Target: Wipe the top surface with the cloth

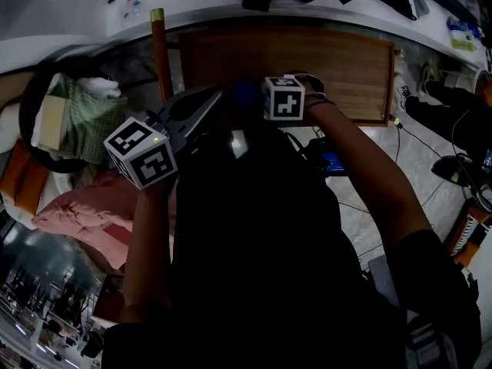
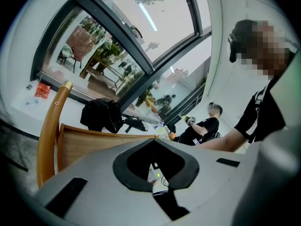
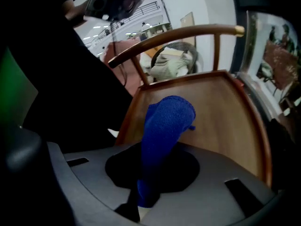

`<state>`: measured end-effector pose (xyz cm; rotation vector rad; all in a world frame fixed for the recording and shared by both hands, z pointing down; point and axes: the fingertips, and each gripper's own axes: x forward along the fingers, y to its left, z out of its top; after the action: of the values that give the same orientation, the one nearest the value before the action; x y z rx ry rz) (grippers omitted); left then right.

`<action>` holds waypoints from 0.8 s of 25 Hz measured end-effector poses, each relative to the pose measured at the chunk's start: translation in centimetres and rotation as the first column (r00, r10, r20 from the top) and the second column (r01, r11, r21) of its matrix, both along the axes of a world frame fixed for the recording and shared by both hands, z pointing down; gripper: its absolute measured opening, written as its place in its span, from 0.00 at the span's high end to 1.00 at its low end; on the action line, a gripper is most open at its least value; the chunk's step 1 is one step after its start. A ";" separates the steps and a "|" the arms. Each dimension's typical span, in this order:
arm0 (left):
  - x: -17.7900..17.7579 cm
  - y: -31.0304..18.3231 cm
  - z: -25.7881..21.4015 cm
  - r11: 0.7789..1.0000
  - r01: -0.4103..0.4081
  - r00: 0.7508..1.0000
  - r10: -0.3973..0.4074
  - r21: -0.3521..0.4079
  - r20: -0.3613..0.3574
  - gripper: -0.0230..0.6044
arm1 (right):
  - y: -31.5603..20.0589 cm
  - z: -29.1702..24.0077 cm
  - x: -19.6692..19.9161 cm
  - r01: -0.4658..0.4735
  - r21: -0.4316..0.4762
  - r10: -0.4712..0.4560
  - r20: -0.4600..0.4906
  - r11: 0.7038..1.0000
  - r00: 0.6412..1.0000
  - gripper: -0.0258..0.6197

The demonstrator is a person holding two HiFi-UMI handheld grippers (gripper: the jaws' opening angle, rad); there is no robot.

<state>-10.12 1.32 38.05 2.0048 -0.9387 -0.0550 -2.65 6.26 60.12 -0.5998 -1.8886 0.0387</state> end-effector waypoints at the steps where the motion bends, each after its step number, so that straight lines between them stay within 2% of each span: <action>1: -0.2 0.1 0.1 1.000 0.008 1.000 -0.008 -0.005 0.000 0.95 | -2.5 -0.3 -0.7 -0.041 0.053 0.039 0.029 0.998 0.999 0.86; 4: -0.1 0.5 0.4 1.000 0.017 1.000 -0.017 -0.018 0.002 0.95 | -9.6 -1.0 -2.2 -0.132 0.198 0.117 0.085 0.971 0.990 0.86; 7: 0.7 0.9 0.6 1.000 0.004 1.000 -0.003 -0.029 0.004 0.95 | -14.6 -0.6 -2.7 -0.142 0.323 0.120 0.086 0.936 0.989 0.86; 9: 1.0 1.1 0.6 0.999 0.001 1.000 -0.001 -0.033 0.003 0.95 | -16.5 -0.1 -2.7 -0.141 0.372 0.119 0.080 0.917 0.990 0.86; 11: 1.2 1.2 0.6 0.999 0.000 1.000 0.000 -0.032 0.001 0.95 | -17.4 0.0 -2.8 -0.142 0.390 0.121 0.078 0.910 0.990 0.86; 15: 1.1 1.0 0.6 0.999 0.005 1.000 -0.005 -0.036 0.000 0.95 | -17.5 0.2 -3.0 -0.116 0.388 0.100 0.063 0.914 0.993 0.86; 20: 1.5 0.5 0.8 0.999 0.004 1.000 -0.004 -0.033 -0.005 0.95 | -17.1 0.2 -3.0 -0.172 0.363 0.166 0.049 0.916 0.985 0.87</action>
<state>-8.65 1.87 38.80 1.9722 -0.9349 -0.0465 -5.67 -10.81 60.31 -0.1799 -1.8963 -0.2044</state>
